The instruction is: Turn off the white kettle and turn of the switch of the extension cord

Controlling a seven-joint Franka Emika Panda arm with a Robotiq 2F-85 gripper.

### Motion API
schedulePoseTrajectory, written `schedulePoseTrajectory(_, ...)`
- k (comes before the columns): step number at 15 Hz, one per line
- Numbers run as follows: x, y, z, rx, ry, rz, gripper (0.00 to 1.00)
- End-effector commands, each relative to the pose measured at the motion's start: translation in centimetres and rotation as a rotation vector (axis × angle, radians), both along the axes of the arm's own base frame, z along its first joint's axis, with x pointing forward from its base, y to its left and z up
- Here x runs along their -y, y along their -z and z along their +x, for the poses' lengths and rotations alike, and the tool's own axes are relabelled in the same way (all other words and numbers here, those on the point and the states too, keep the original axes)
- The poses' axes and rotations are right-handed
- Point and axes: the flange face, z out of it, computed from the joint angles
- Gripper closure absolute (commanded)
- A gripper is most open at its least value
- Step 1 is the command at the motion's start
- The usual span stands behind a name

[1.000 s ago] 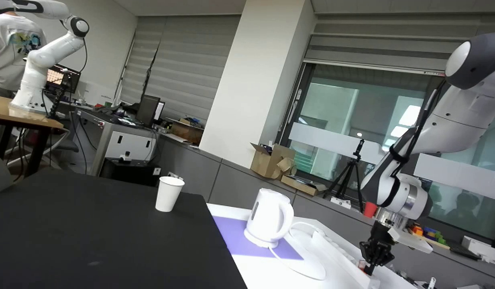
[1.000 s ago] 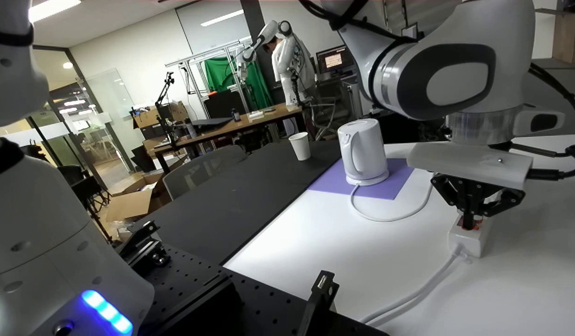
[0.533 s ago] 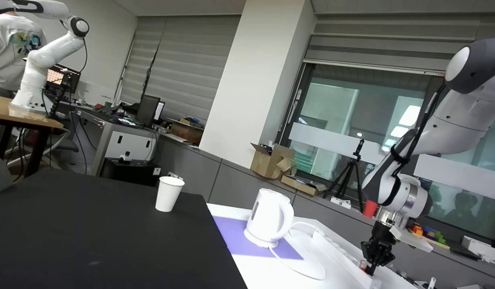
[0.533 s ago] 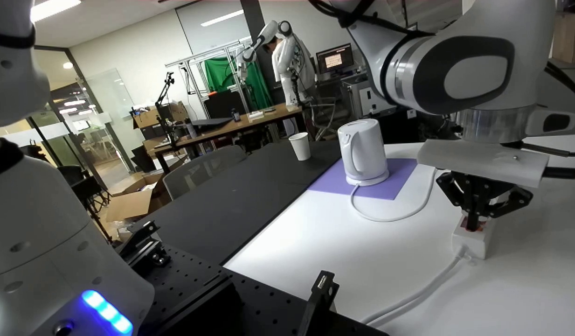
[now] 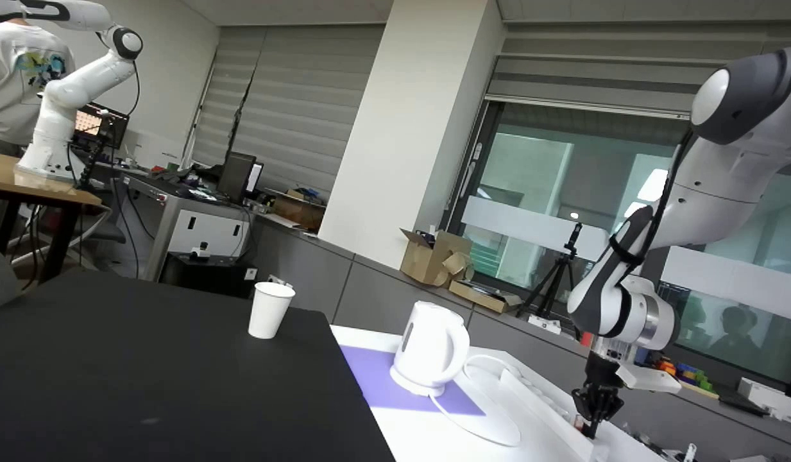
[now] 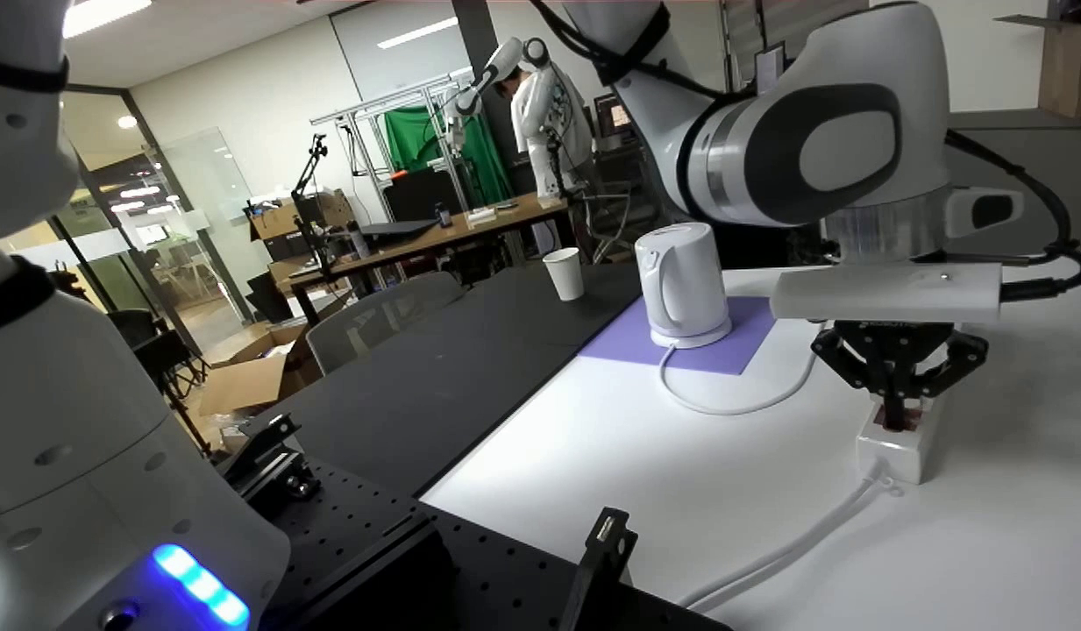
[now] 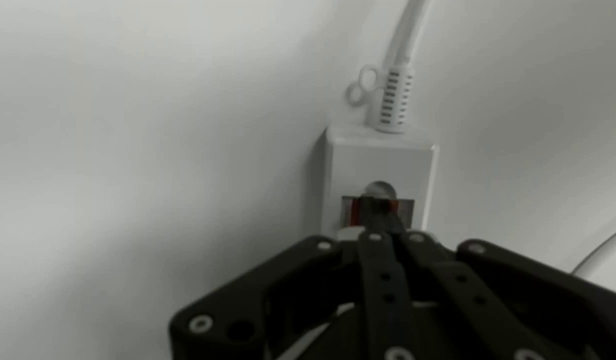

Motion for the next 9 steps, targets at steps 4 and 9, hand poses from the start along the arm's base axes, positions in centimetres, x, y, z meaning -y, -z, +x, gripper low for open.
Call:
schedulePoseTrajectory(4, -4.3, 3.3, -1.5, 0.038, -0.003, -0.145, 1.00)
schedulePoseTrajectory(9, -6.5, 3.1, -2.2, 0.104, -0.006, -0.260, 1.00)
